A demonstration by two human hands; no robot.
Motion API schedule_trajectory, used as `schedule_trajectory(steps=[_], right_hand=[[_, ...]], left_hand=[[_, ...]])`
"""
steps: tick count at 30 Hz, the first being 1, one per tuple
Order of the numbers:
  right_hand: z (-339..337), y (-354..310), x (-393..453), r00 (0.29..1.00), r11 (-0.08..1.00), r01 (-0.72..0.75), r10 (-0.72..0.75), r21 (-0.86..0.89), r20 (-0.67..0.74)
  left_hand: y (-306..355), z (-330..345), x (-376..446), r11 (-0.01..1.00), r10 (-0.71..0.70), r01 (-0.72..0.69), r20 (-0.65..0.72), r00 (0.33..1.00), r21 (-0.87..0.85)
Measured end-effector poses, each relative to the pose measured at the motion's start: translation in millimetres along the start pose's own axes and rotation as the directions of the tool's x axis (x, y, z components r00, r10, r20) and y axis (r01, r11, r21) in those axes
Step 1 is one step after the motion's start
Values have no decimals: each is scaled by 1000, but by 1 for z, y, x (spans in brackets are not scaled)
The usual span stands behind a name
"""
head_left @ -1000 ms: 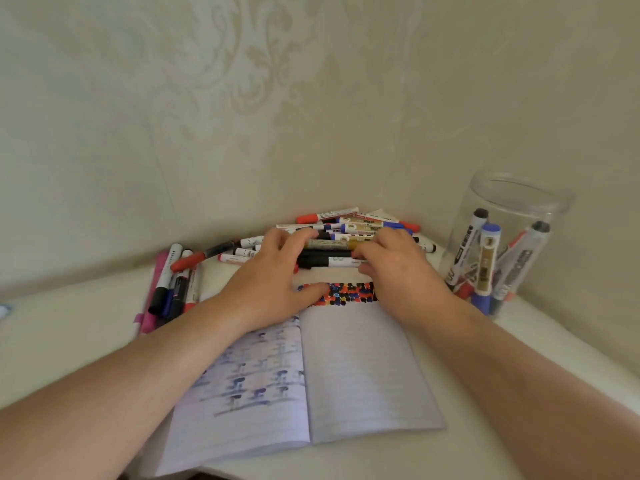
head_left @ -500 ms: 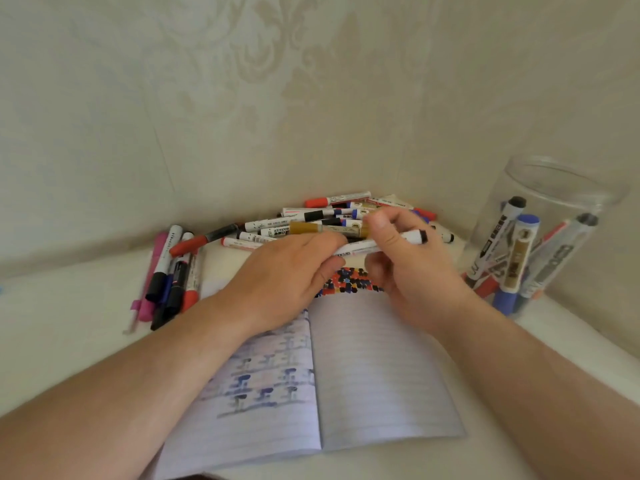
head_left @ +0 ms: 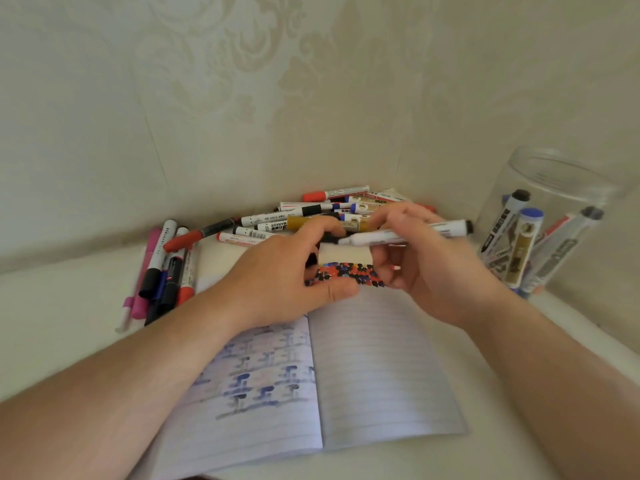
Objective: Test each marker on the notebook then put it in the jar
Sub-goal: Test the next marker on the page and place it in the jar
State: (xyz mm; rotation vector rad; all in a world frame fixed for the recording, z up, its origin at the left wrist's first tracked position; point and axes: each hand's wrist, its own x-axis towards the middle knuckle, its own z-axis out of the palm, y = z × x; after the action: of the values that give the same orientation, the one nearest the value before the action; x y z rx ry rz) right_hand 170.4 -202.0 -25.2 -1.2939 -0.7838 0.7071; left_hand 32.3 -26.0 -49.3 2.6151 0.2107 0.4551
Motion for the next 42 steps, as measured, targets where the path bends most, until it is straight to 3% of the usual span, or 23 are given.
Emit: schedule_trajectory(steps=[3,7,9,16,30,42], right_hand=[[-14,-5,-6,1000,998,-15,14,-61,-22],[-14,8,-5,997,887,-42,4,-460,-82],[-10,12,-3,994,827,-78,24,-556,-103],[-4,19,0,962,805,-191,40,-562,-270],[1,19,0,961,740,-219,51,-636,-271],[0,20,1,964,745,-208,47,-633,-262]], left_hand=[[0,-2,-2,982,-32,5,139,990,189],[-2,0,-2,966,-61,5,207,976,259],[0,1,-1,964,-68,11,207,976,265],[-4,2,0,983,-72,28,237,969,183],[-5,3,0,984,-86,45,239,967,170],[-5,3,0,983,-90,47,246,965,176]])
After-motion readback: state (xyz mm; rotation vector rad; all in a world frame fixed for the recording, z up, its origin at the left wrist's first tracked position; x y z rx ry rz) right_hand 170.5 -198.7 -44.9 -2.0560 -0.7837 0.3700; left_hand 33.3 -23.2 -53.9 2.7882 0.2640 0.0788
